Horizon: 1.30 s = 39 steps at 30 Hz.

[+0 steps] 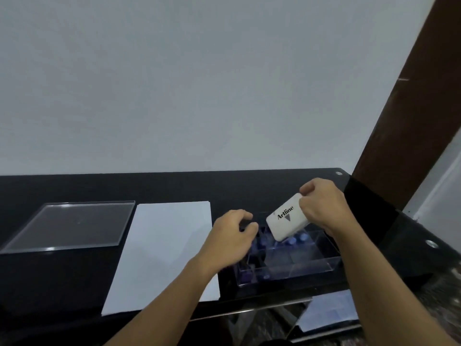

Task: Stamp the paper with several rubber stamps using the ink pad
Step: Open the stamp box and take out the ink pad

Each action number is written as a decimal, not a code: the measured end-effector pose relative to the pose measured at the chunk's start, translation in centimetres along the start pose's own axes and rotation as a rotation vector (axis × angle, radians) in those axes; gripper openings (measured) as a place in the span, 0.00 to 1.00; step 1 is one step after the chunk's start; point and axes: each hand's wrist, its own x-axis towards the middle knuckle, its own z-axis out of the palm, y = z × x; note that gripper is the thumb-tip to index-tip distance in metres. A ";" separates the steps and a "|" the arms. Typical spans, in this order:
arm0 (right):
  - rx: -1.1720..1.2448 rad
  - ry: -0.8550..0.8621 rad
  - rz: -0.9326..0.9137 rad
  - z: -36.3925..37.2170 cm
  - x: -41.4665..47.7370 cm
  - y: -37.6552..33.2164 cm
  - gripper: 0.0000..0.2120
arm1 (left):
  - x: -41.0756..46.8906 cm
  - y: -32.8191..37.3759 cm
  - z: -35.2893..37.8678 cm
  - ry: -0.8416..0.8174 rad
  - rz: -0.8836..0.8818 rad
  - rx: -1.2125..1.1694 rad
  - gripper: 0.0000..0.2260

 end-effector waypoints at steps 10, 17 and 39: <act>0.397 -0.202 -0.052 7.9 -1.7 -6.9 0.11 | -3.2 -5.6 -10.1 0.120 -0.332 -0.313 0.10; 0.588 -0.372 0.004 14.5 -5.2 -10.8 0.12 | -6.7 -9.0 -15.1 0.227 -0.374 -0.438 0.06; 0.106 -0.721 -0.542 27.4 -14.0 -14.6 0.24 | -11.6 -20.1 -20.2 0.547 -0.707 -0.070 0.06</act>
